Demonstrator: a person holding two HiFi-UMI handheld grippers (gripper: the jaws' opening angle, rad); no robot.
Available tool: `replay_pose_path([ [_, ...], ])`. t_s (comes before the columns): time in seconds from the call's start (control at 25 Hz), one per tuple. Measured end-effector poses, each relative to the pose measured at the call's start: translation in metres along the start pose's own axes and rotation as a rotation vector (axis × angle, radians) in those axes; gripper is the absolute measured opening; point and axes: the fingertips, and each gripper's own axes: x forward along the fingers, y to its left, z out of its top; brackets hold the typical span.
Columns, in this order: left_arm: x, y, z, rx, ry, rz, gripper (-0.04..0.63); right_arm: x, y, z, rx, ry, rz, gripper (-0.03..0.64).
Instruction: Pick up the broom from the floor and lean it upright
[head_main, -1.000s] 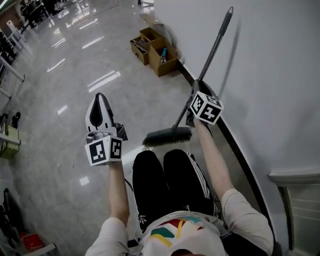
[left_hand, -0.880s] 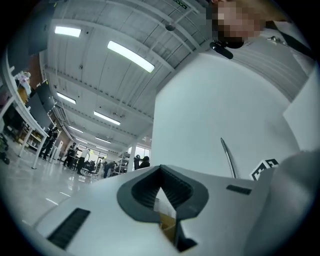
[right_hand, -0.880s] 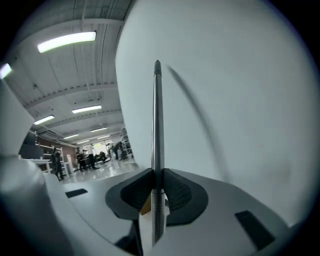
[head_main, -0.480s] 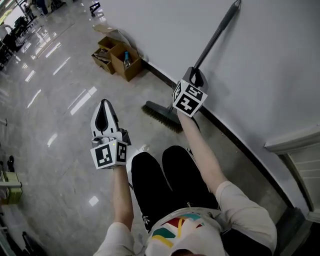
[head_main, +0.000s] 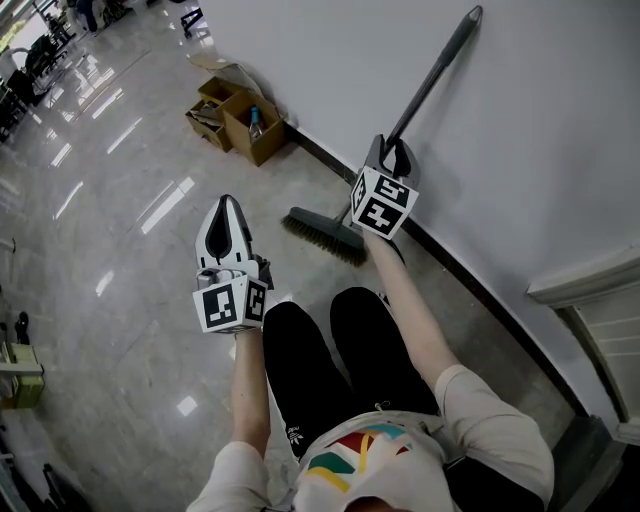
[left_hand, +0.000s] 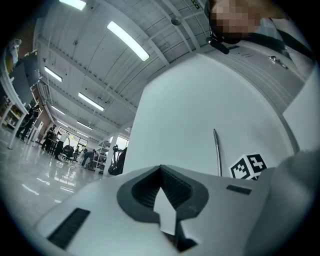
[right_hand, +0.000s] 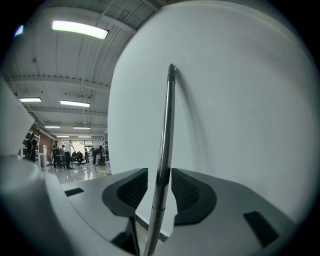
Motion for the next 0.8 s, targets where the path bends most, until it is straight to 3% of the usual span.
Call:
replay_pose_path([
  [0.2,0.004,-0.012,0.000,-0.014,-0.013,-0.009,0.044,-0.005,-0.002,0.008,-0.053,-0.007,0.041,0.207],
  [0.44,0.007,-0.033,0.001,-0.015,-0.010,-0.042,0.044,-0.027,-0.017,0.031,-0.055,-0.062,0.080,0.216],
  [0.6,0.005,-0.039,0.006,-0.026,0.007,-0.040,0.044,-0.062,0.007,0.044,-0.062,-0.088,0.263,0.216],
  [0.76,0.004,-0.044,0.009,-0.014,0.021,-0.047,0.044,-0.088,0.058,0.030,-0.093,0.008,0.511,0.213],
  [0.8,0.005,-0.045,0.007,-0.007,0.028,-0.052,0.044,-0.093,0.067,0.024,-0.116,0.017,0.530,0.151],
])
